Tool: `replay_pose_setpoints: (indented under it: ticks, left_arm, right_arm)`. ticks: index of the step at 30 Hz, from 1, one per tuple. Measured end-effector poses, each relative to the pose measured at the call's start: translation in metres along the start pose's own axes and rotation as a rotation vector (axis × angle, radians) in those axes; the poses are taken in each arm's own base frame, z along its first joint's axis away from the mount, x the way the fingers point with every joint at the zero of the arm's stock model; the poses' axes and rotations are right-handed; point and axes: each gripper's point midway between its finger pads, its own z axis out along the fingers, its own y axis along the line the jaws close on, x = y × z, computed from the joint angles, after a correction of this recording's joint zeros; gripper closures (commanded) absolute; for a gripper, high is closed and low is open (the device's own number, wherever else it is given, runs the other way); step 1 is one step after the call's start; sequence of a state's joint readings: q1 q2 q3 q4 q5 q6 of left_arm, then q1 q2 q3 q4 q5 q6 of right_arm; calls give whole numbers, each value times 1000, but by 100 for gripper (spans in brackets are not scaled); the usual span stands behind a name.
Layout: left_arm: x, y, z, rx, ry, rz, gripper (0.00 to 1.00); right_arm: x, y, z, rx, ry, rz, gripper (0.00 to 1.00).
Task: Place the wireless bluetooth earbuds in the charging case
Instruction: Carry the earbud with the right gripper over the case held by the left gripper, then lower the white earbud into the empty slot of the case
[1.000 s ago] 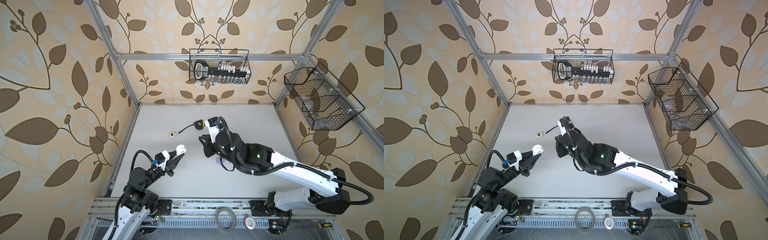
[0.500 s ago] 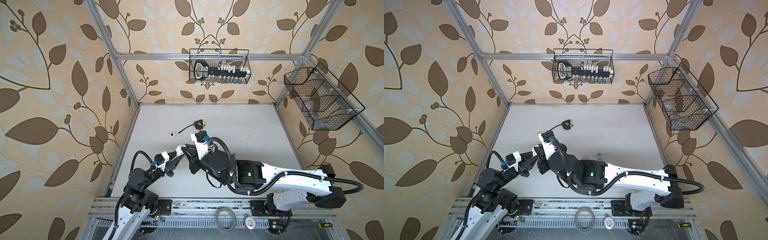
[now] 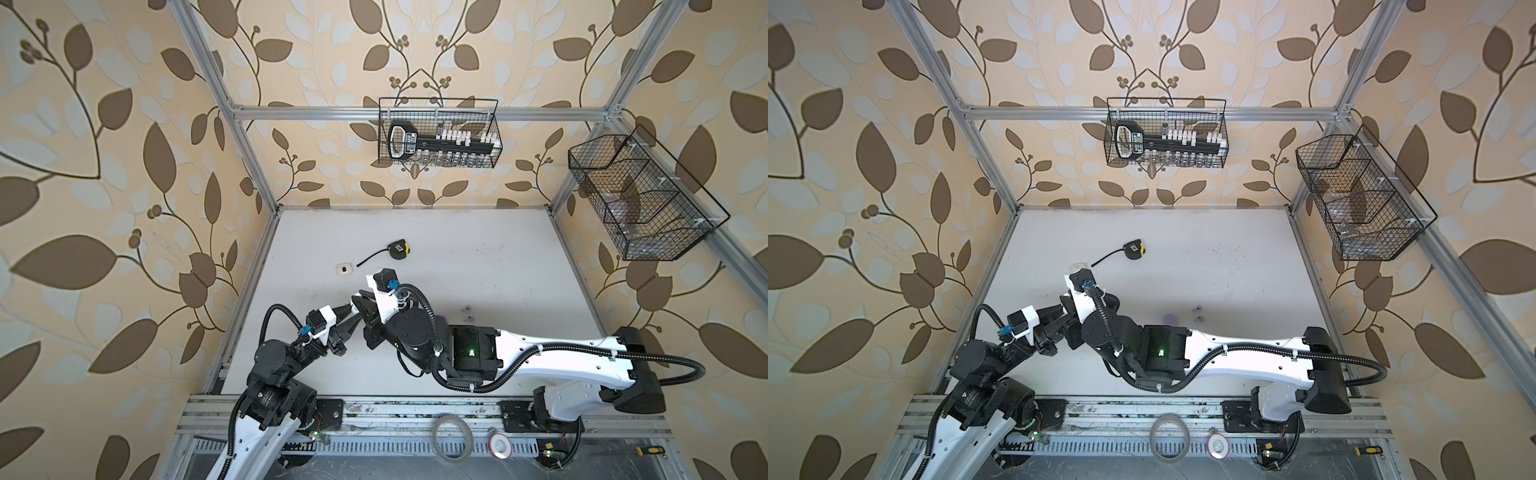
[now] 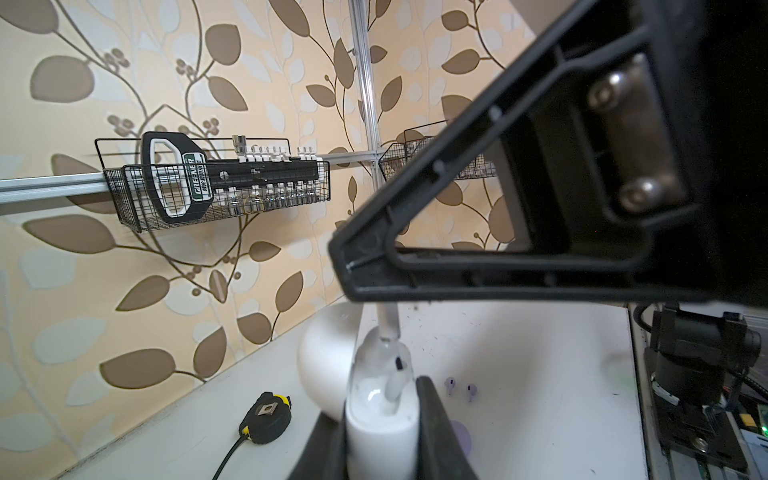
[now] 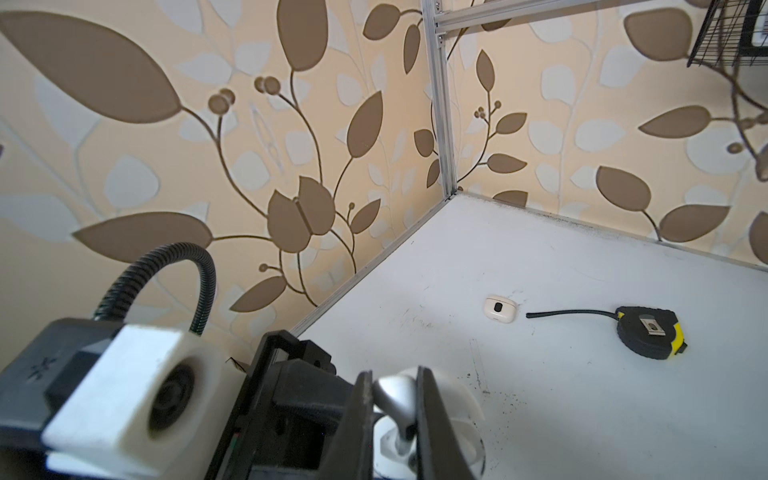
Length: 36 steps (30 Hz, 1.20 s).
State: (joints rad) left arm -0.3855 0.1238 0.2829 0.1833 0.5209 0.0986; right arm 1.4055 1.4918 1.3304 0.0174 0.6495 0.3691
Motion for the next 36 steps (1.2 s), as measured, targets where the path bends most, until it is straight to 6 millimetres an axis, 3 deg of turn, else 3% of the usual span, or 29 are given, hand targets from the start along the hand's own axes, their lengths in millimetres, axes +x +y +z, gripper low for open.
replay_pose_setpoints:
  ticks: [36]
  left_arm:
    - [18, -1, 3, 13, 74, -112, 100]
  right_arm:
    - [28, -12, 7, 14, 0, 1, 95]
